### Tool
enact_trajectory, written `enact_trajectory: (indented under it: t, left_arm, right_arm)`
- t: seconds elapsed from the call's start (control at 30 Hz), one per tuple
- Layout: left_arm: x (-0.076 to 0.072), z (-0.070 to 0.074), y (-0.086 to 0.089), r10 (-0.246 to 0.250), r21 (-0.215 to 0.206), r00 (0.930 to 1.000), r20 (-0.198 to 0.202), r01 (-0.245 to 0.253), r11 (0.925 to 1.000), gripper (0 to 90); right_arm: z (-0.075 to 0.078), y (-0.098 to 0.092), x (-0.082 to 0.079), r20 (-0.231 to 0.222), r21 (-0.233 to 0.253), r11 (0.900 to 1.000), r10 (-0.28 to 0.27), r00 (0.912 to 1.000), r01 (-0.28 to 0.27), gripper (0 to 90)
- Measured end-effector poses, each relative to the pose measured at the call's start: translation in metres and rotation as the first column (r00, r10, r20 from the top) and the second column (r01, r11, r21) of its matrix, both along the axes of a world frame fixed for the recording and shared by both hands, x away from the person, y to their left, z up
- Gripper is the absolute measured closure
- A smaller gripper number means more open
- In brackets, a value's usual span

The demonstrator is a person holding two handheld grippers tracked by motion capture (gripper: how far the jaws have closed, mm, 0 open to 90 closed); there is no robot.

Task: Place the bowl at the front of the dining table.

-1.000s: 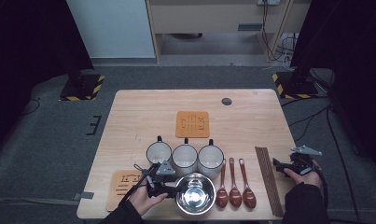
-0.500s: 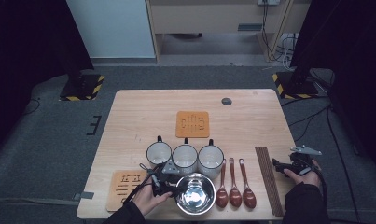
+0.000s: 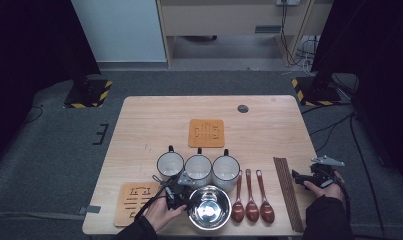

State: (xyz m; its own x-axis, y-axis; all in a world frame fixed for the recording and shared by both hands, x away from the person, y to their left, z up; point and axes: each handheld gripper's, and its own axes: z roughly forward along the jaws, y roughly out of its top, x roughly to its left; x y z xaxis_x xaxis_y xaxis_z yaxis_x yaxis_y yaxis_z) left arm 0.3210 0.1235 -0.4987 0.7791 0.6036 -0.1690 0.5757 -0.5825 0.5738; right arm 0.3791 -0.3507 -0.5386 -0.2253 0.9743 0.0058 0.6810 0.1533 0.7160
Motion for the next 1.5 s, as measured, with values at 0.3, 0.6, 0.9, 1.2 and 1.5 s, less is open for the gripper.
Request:
enact_trajectory:
  t: [0.3, 0.6, 0.9, 1.2, 1.5]
  left_arm:
    - [-0.002, 0.003, -0.001, 0.039, 0.024, 0.9991, -0.017, -0.039, 0.999, 74.9]
    - [-0.004, 0.008, 0.001, 0.039, 0.004, 0.9992, -0.004, -0.039, 0.9992, 77.8]
    - [-0.007, 0.015, 0.003, 0.045, -0.028, 0.9989, -0.008, -0.045, 0.9986, 80.2]
    - [-0.011, 0.023, 0.007, 0.025, -0.081, 0.9997, 0.005, -0.024, 0.9964, 82.2]
    - [-0.015, 0.031, 0.011, 0.021, -0.099, 0.9989, 0.043, -0.016, 0.995, 83.6]
  right_arm:
    - [0.0, 0.0, 0.0, -0.002, 0.002, 1.0, 0.001, 1.0, -0.001, 5.4]
    - [0.0, 0.0, 0.0, -0.002, 0.001, 1.0, 0.001, 1.0, -0.001, 5.4]
    - [0.0, 0.0, 0.0, -0.002, 0.001, 1.0, 0.001, 1.0, -0.001, 5.3]
    - [0.0, 0.0, 0.0, -0.001, 0.001, 1.0, 0.001, 1.0, -0.001, 5.4]
    - [0.0, 0.0, 0.0, -0.002, 0.001, 1.0, 0.001, 1.0, -0.001, 5.4]
